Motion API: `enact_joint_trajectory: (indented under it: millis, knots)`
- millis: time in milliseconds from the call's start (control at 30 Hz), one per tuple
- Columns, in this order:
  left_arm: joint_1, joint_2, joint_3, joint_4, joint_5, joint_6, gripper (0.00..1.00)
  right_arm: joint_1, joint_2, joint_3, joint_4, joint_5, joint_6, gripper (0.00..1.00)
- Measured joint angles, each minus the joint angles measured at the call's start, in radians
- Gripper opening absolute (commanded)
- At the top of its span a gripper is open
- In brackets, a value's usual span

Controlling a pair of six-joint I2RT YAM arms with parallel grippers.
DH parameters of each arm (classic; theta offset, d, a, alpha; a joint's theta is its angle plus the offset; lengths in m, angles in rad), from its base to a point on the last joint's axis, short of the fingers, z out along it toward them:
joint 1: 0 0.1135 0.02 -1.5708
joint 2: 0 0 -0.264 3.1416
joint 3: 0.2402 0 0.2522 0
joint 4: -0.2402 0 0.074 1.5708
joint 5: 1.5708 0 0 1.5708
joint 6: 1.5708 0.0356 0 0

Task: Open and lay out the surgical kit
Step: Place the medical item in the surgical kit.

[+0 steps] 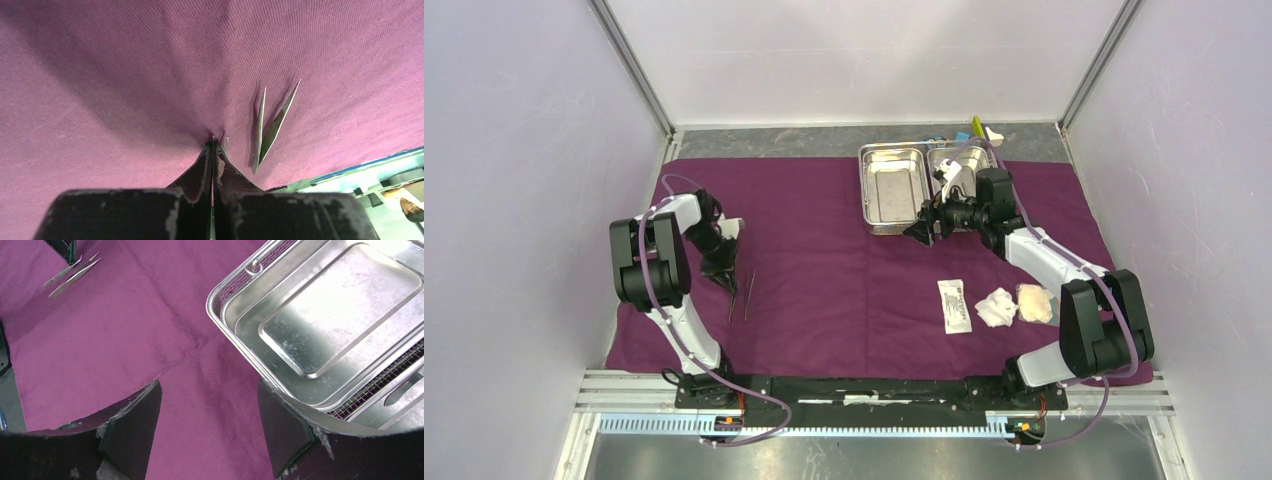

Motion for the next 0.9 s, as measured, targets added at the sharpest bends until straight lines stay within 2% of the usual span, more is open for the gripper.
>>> enact_joint_trajectory:
  millis: [900]
  knots:
    - [0.006,-0.044,0.0,0.006,-0.002,-0.022,0.24,-0.005,0.006,0.0,0.0,-0.003,0.0,0.78]
